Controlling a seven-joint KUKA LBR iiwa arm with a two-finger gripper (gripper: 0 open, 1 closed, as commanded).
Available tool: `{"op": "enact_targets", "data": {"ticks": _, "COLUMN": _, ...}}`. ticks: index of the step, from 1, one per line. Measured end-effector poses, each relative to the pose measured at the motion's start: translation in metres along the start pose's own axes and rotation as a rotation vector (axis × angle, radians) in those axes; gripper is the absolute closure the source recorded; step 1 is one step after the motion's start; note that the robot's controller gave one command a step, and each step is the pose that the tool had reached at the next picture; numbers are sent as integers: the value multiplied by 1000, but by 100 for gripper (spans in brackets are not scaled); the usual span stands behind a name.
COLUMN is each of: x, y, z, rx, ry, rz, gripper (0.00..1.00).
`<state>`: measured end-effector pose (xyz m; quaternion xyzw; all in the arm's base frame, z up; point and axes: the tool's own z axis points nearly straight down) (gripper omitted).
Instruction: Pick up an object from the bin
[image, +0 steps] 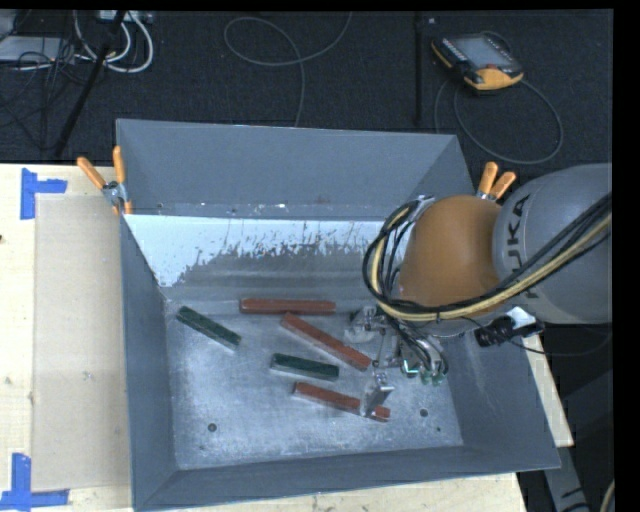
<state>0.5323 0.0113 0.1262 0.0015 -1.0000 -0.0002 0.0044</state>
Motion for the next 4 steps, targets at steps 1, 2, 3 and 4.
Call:
{"op": "enact_targets", "data": {"ticks": 1, "x": -2, "y": 0, "z": -4, "rx": 0, "ry": -7, "rz": 0, "gripper": 0}}
{"op": "enact_targets", "data": {"ticks": 2, "x": 2, "y": 5, "z": 48, "rx": -7, "ry": -44, "rz": 63, "gripper": 100}}
{"op": "enact_targets", "data": {"ticks": 3, "x": 3, "y": 5, "z": 49, "rx": -5, "ry": -39, "rz": 63, "gripper": 100}}
{"op": "enact_targets", "data": {"ticks": 4, "x": 4, "y": -2, "z": -139, "rx": 0, "ry": -6, "rz": 55, "gripper": 100}}
